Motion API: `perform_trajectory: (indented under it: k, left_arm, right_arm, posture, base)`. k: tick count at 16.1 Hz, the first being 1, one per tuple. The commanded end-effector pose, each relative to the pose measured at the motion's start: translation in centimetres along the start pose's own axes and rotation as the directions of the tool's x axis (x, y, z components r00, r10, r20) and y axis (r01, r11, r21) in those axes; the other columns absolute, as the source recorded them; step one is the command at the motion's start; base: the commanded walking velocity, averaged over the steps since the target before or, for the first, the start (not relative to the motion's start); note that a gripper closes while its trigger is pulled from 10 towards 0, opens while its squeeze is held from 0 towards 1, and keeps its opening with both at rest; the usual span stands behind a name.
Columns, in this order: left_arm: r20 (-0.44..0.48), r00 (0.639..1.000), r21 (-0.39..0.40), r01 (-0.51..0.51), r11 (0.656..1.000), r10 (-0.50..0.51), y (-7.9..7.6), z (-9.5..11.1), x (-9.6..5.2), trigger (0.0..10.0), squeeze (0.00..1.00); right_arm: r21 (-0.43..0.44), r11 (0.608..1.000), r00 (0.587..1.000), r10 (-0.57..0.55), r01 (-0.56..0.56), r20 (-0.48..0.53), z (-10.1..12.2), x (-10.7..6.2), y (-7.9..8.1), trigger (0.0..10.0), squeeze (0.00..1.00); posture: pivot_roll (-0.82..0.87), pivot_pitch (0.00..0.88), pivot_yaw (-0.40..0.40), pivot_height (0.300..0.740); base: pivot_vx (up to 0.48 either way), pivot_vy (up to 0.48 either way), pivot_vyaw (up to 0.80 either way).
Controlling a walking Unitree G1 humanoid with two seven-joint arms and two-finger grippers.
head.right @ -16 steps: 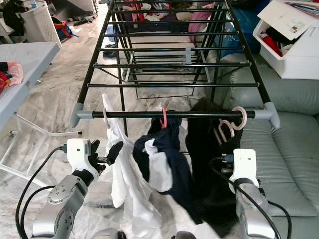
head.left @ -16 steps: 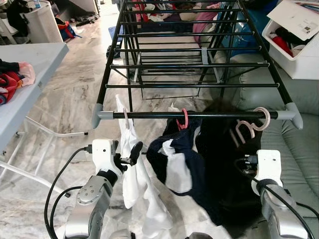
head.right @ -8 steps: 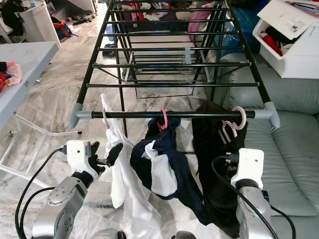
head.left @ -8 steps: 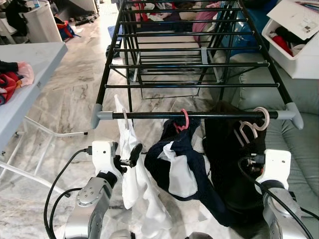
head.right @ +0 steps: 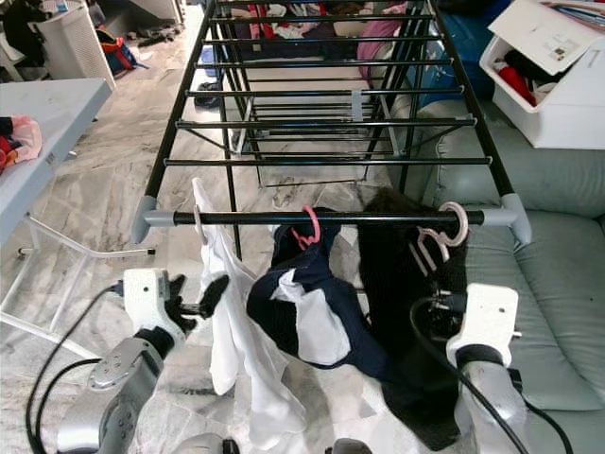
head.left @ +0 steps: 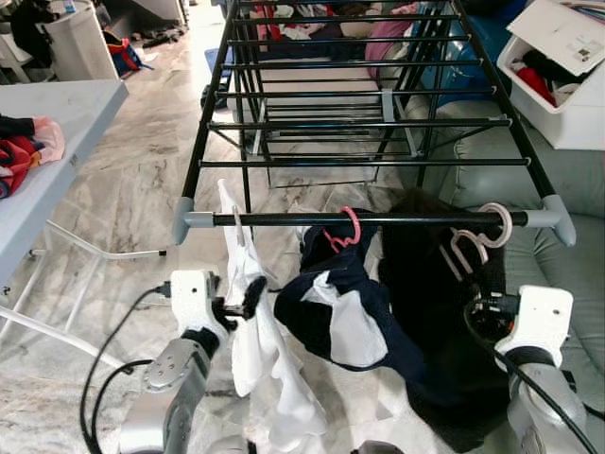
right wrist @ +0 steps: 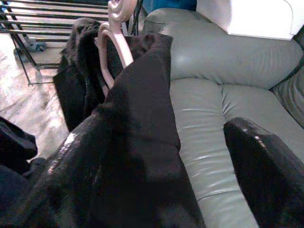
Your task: Hang hanger
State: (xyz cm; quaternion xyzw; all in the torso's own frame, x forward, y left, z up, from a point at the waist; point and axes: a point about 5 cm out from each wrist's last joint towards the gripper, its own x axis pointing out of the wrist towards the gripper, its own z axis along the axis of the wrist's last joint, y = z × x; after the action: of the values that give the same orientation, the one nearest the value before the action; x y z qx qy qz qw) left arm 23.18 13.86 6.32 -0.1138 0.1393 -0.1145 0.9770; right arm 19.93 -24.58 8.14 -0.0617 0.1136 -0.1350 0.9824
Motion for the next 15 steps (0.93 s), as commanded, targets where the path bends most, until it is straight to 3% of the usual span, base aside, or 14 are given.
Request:
perform_trajectory:
  k: [1,10,13,14,15]
  left_arm:
    - [0.012,1.0,0.027,-0.012,1.0,0.011,0.2,0.2,-0.1,10.0,0.0]
    - [0.041,0.998,0.076,-0.041,0.996,0.038,0.8,0.4,-0.2,10.0,0.0]
    - [0.04,0.997,0.076,-0.062,0.995,0.059,1.3,0.2,-0.7,10.0,0.0]
    - [0.039,0.998,0.075,-0.061,0.995,0.058,1.3,0.2,-0.6,10.0,0.0]
    - [0.038,0.998,0.074,-0.057,0.996,0.055,1.3,0.2,-0.6,10.0,0.0]
  right_arm:
    - [-0.004,1.0,0.999,0.0,0.0,0.041,0.8,-0.2,0.1,10.0,1.0]
    - [-0.016,1.0,0.997,-0.019,0.021,0.081,1.6,-0.7,-0.1,10.0,1.0]
    - [-0.047,0.999,0.997,0.031,-0.028,0.068,1.2,-1.4,-0.2,10.0,1.0]
    - [-0.05,0.998,0.997,0.034,-0.031,0.068,1.2,-1.3,-0.2,10.0,0.93]
    - [-0.049,0.998,0.997,0.031,-0.028,0.069,1.3,-1.3,-0.2,10.0,0.58]
  posture:
    - [-0.08,0.0,0.041,0.74]
    - [-0.08,0.0,0.038,0.74]
    - [-0.07,0.0,0.036,0.74]
    - [-0.07,0.0,0.035,0.74]
    - [-0.07,0.0,0.037,0.74]
  base:
    - [0.0,0.0,0.0]
    - [0.0,0.0,0.0]
    - [0.0,0.0,0.0]
    - [0.0,0.0,0.0]
    - [0.0,0.0,0.0]
